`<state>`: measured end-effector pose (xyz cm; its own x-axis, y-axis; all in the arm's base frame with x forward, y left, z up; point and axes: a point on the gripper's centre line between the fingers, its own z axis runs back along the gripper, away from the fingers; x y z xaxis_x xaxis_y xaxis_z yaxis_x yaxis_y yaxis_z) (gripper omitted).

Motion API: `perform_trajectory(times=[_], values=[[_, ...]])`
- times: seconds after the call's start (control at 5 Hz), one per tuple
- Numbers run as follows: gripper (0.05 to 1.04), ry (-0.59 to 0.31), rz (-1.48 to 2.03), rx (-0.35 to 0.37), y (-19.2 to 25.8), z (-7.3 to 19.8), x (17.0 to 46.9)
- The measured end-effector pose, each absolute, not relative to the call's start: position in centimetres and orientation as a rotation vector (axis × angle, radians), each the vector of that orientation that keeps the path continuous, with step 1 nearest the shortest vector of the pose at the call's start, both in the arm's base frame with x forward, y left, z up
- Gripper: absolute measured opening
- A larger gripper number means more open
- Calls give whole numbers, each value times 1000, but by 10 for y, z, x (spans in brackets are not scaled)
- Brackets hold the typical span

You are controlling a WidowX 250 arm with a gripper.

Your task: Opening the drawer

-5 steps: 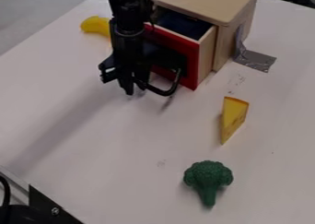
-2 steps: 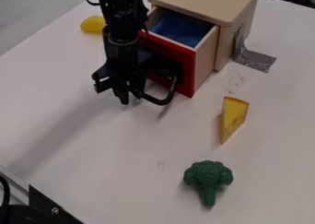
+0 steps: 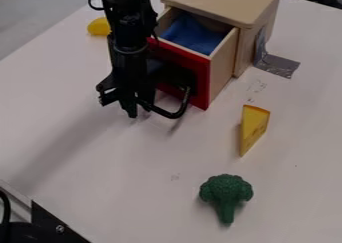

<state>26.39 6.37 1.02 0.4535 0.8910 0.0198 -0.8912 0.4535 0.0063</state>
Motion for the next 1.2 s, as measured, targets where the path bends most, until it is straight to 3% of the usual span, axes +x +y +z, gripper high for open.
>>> perform_trajectory(times=[0.4,0.6,1.2], values=[[941,-3,933,18,58,10,261],[1001,9,926,14,56,11,260],[1001,-55,758,-14,43,65,285]])
